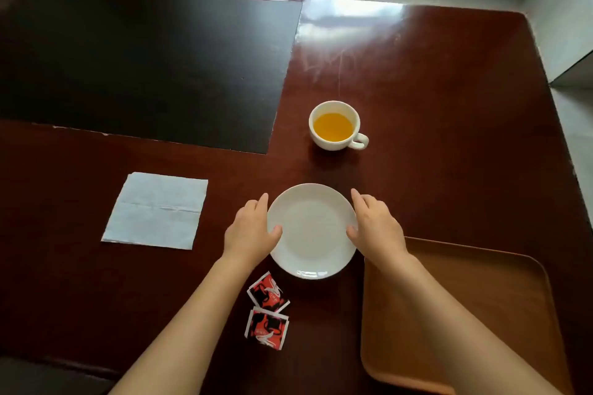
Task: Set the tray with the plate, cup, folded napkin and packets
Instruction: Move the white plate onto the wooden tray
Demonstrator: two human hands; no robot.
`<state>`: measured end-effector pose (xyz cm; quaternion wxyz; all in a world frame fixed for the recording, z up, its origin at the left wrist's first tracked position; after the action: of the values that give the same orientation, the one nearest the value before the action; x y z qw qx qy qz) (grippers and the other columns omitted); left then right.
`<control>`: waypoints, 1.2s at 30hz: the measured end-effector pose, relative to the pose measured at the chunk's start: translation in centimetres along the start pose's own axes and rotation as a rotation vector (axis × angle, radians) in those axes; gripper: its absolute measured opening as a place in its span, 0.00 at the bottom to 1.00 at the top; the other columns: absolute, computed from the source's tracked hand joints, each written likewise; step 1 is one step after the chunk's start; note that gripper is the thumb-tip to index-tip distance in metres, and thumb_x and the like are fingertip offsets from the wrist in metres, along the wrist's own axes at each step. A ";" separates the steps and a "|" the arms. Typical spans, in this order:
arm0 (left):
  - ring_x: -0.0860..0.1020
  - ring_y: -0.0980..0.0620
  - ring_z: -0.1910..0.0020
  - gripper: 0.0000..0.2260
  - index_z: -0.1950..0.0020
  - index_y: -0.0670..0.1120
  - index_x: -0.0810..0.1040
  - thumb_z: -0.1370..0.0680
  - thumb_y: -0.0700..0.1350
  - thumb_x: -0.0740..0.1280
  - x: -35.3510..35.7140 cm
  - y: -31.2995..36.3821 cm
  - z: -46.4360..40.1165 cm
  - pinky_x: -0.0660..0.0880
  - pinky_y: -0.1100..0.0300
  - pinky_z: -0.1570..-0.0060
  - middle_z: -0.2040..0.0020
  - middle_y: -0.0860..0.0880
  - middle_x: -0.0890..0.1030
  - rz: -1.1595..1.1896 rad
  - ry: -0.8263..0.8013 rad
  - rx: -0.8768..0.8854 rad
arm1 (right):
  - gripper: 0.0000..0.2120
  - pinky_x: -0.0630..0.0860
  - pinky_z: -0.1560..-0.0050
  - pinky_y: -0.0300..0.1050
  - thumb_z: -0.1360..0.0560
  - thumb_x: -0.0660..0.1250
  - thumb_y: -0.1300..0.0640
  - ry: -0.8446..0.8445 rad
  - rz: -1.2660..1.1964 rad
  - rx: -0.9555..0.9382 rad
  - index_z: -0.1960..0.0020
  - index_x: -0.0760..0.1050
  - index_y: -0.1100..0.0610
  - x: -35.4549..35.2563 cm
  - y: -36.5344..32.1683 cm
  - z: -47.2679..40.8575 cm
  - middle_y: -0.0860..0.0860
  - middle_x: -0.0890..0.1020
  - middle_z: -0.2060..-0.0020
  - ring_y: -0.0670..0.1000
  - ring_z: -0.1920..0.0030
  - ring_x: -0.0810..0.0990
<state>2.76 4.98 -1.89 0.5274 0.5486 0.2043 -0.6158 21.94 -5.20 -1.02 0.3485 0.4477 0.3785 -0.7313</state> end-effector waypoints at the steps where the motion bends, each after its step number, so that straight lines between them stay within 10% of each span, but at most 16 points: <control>1: 0.71 0.46 0.37 0.29 0.26 0.45 0.59 0.25 0.51 0.65 0.1 -0.3 -0.5 0.76 0.51 0.51 0.34 0.44 0.71 0.088 -0.012 -0.052 | 0.30 0.76 0.49 0.51 0.27 0.63 0.58 -0.011 -0.046 0.030 0.27 0.56 0.58 0.1 0.1 -0.4 0.56 0.73 0.38 0.57 0.41 0.71; 6: 0.74 0.50 0.52 0.19 0.34 0.43 0.71 0.25 0.42 0.65 1.1 -1.3 -1.6 0.69 0.59 0.57 0.50 0.47 0.77 0.429 -0.066 -0.223 | 0.09 0.75 0.61 0.53 0.28 0.60 0.64 -0.022 -0.195 0.136 0.48 0.72 0.63 0.7 0.2 -1.4 0.58 0.75 0.54 0.61 0.55 0.76; 13: 0.80 0.47 0.51 0.13 0.47 0.44 0.79 0.28 0.33 0.64 1.9 -2.9 -0.9 0.81 0.47 0.53 0.52 0.46 0.82 0.725 -0.154 -0.324 | 0.15 0.74 0.55 0.48 0.27 0.60 0.66 -0.002 -0.583 0.264 0.43 0.76 0.55 1.8 1.1 -0.9 0.53 0.81 0.54 0.55 0.53 0.78; 24: 0.82 0.51 0.54 0.11 0.50 0.43 0.81 0.28 0.31 0.67 -0.8 -2.5 0.7 0.79 0.65 0.64 0.54 0.46 0.84 1.071 -0.181 -0.348 | 0.16 0.82 0.58 0.54 0.30 0.66 0.65 0.010 -1.004 0.321 0.45 0.79 0.53 -0.3 1.9 1.2 0.55 0.83 0.56 0.55 0.56 0.83; 36: 0.82 0.49 0.51 0.13 0.48 0.45 0.82 0.27 0.30 0.67 -1.3 4.0 4.1 0.81 0.63 0.61 0.52 0.44 0.84 1.178 -0.298 -0.190 | 0.17 0.78 0.68 0.34 0.31 0.67 0.71 0.170 -1.150 0.307 0.48 0.78 0.53 -5.0 6.5 8.7 0.51 0.83 0.58 0.45 0.59 0.83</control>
<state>4.14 0.73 1.90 0.8485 0.4279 -0.1549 -0.2700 25.84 -14.93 4.75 -0.2030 0.2733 0.4767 -0.8105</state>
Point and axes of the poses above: each hand's wrist, its own z-axis away from the middle knuckle, its own x-axis out of the palm, y = z × x, the point moved 6 cm from there along -z, towards the middle knuckle
